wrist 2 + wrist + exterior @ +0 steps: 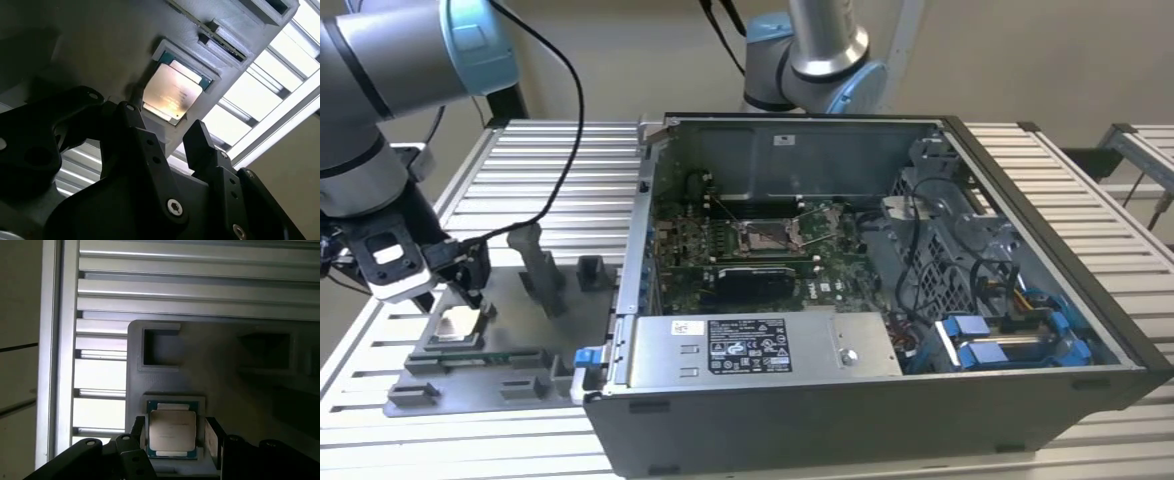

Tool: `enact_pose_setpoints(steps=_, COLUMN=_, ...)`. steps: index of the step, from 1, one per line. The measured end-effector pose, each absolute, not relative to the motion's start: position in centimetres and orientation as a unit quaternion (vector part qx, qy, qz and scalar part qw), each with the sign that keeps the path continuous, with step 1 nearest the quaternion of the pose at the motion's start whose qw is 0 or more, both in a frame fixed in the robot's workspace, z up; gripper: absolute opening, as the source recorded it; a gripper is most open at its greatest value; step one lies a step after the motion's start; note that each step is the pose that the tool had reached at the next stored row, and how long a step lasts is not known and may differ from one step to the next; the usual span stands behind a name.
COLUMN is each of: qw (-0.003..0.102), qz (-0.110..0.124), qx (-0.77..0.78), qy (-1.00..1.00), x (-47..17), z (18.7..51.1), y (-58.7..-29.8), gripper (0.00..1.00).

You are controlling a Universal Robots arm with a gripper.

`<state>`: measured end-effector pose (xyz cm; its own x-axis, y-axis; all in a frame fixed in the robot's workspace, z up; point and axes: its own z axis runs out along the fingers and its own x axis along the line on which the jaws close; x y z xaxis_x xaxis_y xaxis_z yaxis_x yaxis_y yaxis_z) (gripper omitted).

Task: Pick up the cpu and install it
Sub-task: 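Place the cpu into insertion slot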

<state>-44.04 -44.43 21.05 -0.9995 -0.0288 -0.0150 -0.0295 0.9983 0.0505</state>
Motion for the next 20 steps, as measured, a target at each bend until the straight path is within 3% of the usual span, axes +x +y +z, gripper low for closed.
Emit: enact_pose_setpoints(steps=20, qw=0.003, qz=0.025, qx=-0.012, qy=1.000, x=-44.0, z=19.7, y=-45.2, gripper=1.00)
